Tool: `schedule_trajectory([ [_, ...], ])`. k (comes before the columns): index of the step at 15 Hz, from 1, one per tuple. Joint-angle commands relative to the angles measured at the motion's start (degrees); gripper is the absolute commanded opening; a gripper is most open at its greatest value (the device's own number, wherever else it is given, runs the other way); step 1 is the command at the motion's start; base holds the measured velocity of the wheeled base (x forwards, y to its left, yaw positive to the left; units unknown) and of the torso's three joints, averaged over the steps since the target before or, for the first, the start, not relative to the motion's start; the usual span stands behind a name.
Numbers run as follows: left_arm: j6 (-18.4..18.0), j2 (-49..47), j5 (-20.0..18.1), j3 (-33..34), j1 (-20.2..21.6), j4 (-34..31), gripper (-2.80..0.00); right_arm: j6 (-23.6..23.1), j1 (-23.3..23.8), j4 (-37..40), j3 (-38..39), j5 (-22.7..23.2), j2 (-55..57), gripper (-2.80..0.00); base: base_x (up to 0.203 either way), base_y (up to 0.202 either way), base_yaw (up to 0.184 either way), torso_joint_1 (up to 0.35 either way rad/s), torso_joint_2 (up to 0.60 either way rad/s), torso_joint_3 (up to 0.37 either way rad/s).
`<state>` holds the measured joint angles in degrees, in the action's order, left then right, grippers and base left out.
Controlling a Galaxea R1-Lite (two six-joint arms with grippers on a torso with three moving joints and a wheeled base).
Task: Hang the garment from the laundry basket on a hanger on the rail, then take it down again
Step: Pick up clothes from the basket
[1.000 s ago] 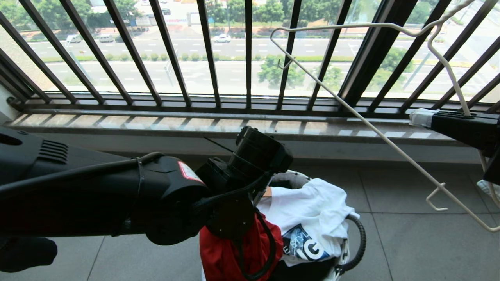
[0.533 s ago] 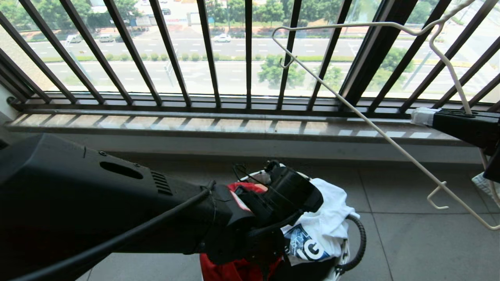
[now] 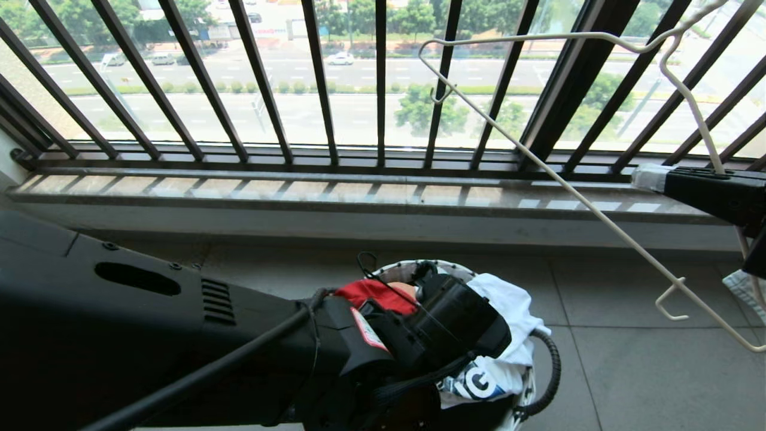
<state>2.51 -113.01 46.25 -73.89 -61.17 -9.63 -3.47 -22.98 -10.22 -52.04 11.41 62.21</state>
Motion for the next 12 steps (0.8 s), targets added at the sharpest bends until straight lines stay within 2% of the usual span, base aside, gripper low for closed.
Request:
schedule_trajectory([
  [1,0.6,5.3,0.3,0.4,-1.2,-1.6,0.00,0.0,0.0,-0.1,0.1,0.1,0.1,-2.80,0.000,0.000,0.000,0.000,0.00,0.000],
  [3,0.6,6.4,0.4,0.9,-1.1,-2.1,0.00,0.0,0.0,-0.1,0.1,0.1,0.1,-2.80,0.000,0.000,0.000,0.000,0.00,0.000],
  [7,0.0,5.2,0.4,-0.1,2.9,-2.1,0.00,0.0,-0.1,-0.1,0.3,0.1,0.3,-2.80,0.000,0.000,0.000,0.000,0.00,0.000],
  [10,-1.7,4.2,-3.8,-1.1,6.8,-2.0,0.00,0.0,-0.1,-0.1,0.3,0.1,0.3,-2.80,0.000,0.000,0.000,0.000,0.00,0.000],
  [11,-2.0,4.8,-4.2,-1.3,7.4,-2.0,-2.80,0.0,-0.1,-0.1,0.3,0.1,0.3,-2.80,0.000,0.000,0.000,0.000,0.00,0.000],
  [12,-2.1,5.7,-4.3,-1.5,7.9,-2.0,-2.80,0.0,-0.1,-0.1,0.3,0.1,0.3,-2.80,0.000,0.000,0.000,0.000,0.00,0.000],
])
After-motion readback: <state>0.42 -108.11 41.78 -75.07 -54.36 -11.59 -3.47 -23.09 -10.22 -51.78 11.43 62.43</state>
